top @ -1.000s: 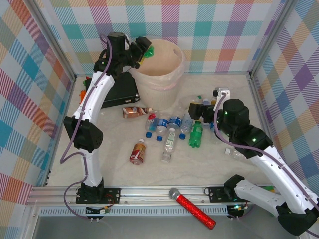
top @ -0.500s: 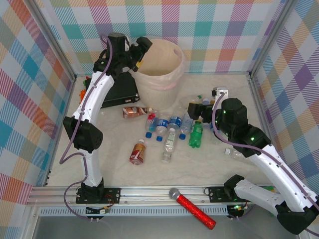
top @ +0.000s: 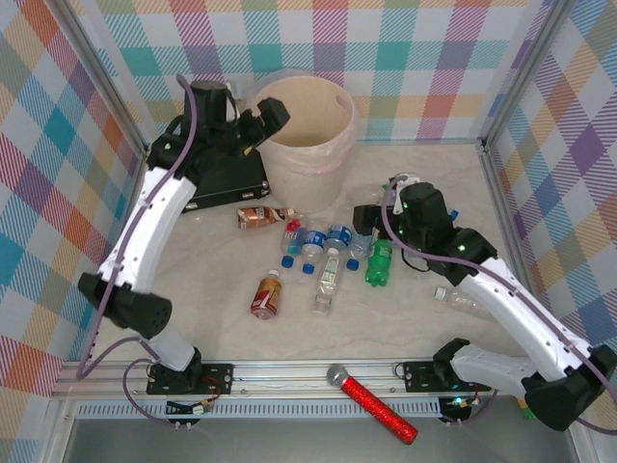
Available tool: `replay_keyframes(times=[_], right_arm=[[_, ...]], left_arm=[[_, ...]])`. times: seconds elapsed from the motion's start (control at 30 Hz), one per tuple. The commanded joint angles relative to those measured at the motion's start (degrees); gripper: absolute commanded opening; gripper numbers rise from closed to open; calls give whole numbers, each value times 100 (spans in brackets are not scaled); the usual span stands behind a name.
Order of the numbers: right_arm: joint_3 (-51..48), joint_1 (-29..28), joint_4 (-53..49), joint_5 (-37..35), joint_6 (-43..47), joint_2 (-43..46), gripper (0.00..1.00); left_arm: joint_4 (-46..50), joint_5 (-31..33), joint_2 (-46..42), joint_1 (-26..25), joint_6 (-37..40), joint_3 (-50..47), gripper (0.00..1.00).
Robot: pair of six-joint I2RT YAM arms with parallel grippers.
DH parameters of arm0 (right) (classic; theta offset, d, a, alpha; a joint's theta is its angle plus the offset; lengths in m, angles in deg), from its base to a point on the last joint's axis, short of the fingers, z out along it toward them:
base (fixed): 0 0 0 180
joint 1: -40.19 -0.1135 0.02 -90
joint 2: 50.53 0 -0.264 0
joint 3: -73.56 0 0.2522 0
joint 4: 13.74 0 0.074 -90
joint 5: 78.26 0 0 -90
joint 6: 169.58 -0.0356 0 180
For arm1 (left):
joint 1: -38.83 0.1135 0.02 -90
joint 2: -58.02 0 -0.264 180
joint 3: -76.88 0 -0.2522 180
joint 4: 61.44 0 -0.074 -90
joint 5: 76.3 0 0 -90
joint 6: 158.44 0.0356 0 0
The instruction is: Put the plastic bottles in the bin
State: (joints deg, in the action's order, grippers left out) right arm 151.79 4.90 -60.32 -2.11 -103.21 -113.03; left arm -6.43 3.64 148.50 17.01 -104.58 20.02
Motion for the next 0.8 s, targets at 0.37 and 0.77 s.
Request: replay_keyframes(times=[0.37, 0.77], right_arm=[[496, -764, -1204, 476, -1619, -1372, 96], [650, -1760, -1421, 86, -3275, -2821, 86]], left_arm=[[1184, 1475, -2296, -104, 1041, -2840, 99], [1300, 2012, -3986, -94, 940, -4215, 99]])
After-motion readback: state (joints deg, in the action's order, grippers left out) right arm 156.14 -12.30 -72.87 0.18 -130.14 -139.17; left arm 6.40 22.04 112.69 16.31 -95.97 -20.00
